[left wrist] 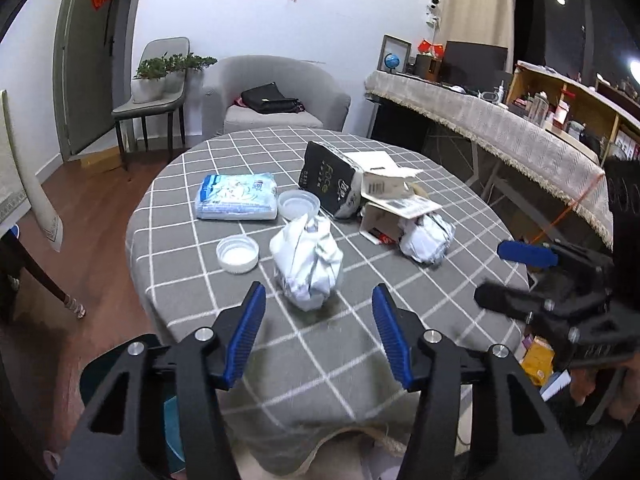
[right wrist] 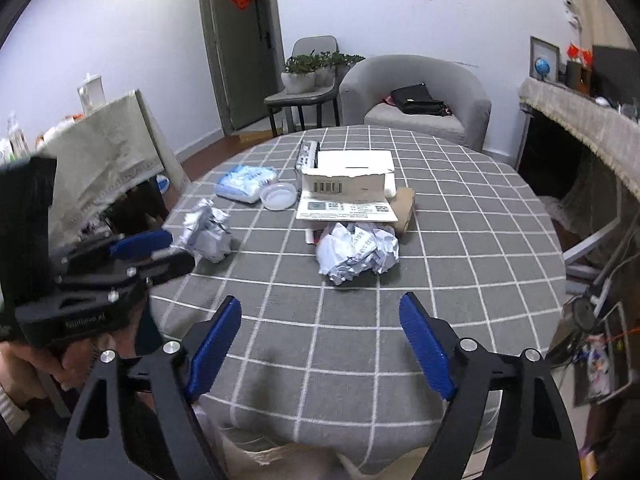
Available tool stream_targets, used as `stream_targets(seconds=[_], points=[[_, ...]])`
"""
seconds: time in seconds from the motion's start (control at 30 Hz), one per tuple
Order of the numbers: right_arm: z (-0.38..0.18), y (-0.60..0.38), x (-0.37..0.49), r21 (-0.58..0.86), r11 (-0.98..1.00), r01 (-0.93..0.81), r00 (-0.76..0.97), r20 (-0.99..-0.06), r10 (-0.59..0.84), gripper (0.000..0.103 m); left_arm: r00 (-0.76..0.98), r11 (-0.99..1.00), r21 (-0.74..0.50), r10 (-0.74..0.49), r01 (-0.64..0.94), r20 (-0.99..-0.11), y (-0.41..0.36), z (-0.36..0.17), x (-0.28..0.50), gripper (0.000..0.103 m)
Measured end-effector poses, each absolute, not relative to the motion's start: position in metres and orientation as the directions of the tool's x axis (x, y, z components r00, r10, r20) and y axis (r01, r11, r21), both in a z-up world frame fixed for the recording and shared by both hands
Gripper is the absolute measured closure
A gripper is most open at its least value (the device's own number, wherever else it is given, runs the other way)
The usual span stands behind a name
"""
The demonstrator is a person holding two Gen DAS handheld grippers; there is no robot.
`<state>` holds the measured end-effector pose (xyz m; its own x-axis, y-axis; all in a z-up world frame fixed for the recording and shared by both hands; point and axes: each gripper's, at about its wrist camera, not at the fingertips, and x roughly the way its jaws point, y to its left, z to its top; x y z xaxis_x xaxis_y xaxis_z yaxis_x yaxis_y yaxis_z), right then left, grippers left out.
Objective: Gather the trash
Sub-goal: 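Grasp a white paper ball with the left tool while the right tool reaches another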
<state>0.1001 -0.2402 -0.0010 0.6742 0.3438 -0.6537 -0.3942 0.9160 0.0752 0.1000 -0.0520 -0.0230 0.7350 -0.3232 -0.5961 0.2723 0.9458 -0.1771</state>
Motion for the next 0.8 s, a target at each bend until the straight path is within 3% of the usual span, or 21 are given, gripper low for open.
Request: stream_targets(seconds=[0.2, 0.47, 0.63, 0.8], points=[[-0.006, -0.242, 0.112, 0.044, 0.915, -0.402, 0.666, -0.672, 0.325, 0.021, 0.733, 0.953, -0.19, -0.304, 0.238, -0.608, -0.055, -0.029, 0.117, 0.047], [-0.011, -0.243, 0.135, 0.021, 0.912, -0.409, 0.659, -0.685, 0.311, 0.021, 0.73, 0.961, -0.202, -0.275, 0.188, -0.626, -0.052, -0.031, 0.125, 0.066], [-0.009, -0.24, 0.147, 0.027, 0.911, -0.411, 0.656, -0.685, 0.317, 0.021, 0.732, 0.96, -0.208, -0.278, 0.187, -0.622, -0.046, -0.031, 0.122, 0.067], [-0.013, -0.235, 0.159, 0.021, 0.914, -0.406, 0.646, -0.7, 0.303, 0.028, 0.741, 0.955, -0.222, -0.294, 0.198, -0.603, -0.042, -0.028, 0.118, 0.067]])
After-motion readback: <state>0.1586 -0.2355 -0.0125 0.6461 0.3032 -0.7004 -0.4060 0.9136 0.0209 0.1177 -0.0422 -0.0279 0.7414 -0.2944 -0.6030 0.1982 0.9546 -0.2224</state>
